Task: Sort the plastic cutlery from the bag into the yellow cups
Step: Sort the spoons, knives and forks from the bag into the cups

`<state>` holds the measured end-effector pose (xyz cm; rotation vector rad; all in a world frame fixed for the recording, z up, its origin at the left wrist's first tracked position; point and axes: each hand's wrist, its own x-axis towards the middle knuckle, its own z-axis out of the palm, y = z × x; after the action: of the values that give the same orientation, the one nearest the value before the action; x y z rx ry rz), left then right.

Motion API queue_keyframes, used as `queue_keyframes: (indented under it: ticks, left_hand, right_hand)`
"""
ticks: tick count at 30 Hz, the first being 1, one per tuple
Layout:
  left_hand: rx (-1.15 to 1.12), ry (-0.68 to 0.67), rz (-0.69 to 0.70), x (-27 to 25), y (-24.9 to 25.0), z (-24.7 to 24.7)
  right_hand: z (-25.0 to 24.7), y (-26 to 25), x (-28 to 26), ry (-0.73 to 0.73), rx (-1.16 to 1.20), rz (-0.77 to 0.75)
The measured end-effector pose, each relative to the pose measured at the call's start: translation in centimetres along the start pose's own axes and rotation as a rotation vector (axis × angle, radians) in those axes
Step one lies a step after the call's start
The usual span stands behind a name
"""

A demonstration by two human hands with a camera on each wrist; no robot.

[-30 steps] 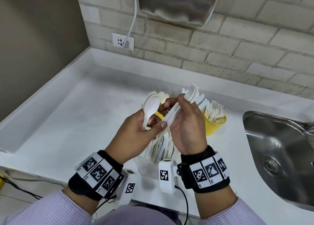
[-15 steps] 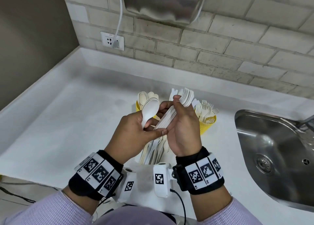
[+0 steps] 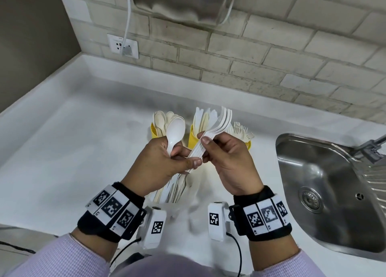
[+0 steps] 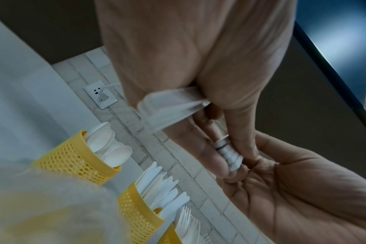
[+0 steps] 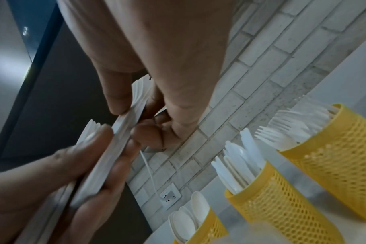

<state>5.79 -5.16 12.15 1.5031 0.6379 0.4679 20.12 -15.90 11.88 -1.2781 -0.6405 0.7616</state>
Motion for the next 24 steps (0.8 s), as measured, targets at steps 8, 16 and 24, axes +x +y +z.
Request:
queue_keyframes:
  ticks: [8,16,24]
  left_hand:
    - [0.006,-0.046,0.007,0.5,-1.1,1.6]
    - [0.063,0.144,0.001,2.1,-0.8,2.1]
    - [0.159,0.104,0.043,4.3,-1.1,1.9]
  right_hand:
    - [-2.9,0.3,0.2,0.0,-0.041,-0.029]
    - [-7.6,-0.7,2.4,0.221,-0.038,-0.175]
    - [-12.1,0.3,4.9,0.394,-0.359,-0.247]
